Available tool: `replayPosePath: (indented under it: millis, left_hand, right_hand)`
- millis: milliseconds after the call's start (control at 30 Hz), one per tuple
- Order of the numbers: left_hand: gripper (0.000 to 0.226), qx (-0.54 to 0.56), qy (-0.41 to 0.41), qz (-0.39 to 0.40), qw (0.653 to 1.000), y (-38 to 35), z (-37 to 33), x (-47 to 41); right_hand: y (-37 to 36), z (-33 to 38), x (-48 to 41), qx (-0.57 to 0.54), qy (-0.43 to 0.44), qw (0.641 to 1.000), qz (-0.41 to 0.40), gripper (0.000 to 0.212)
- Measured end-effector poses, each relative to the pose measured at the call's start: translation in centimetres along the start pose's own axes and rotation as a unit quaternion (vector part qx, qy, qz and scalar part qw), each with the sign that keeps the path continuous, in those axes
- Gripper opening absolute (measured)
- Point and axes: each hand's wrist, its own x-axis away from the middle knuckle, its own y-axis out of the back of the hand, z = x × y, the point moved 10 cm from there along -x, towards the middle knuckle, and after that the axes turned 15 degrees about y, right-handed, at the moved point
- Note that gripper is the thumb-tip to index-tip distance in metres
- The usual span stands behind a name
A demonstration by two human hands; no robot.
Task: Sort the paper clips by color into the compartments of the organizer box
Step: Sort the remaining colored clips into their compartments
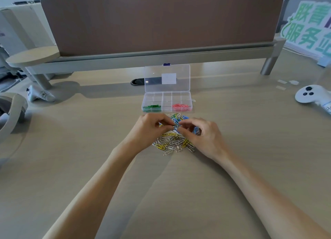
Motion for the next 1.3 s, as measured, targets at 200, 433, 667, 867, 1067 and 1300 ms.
replayPosePath:
  millis: [200, 433, 667, 867, 1067, 1300]
  left_hand:
    - [0.006, -0.039, -0.022, -0.045, 0.998, -0.2, -0.4, -0.2]
    - [0.01, -0.014, -0.047, -0.028, 0.998, -1.4, -1.2, -0.2]
    - [0.015, -0.176, 0.015, -0.108, 0.978, -0.4, -0.7, -3.2]
    - [0.022, -0.295, 0.036, -0.114, 0.948, -2.0, -2.1, -5.4]
    - [0.013, -0.283, 0.057, -0.112, 0.951, -2.2, -1.7, -5.8]
    - [0.014, -0.277, 0.073, -0.097, 0.953, -1.7, -0.7, -5.7]
  right_hand:
    - [0.7, -0.4, -0.2, 0.024, 0.002, 0.999, -0.024, 0.013]
    - [0.3, -0.8, -0.2, 0.005, -0.005, 1.0, -0.007, 0.005]
    - [1.4, -2.1, -0.2, 0.021, -0.027, 0.998, -0.061, 0.007]
    - [1.3, -2.8, 0.1, 0.003, -0.046, 0.997, -0.065, 0.01]
    - [1.2, -3.0, 0.0, 0.009, -0.047, 0.997, -0.057, 0.01]
    - [1.3, -2.6, 0.0, 0.011, -0.039, 0.998, -0.057, 0.01]
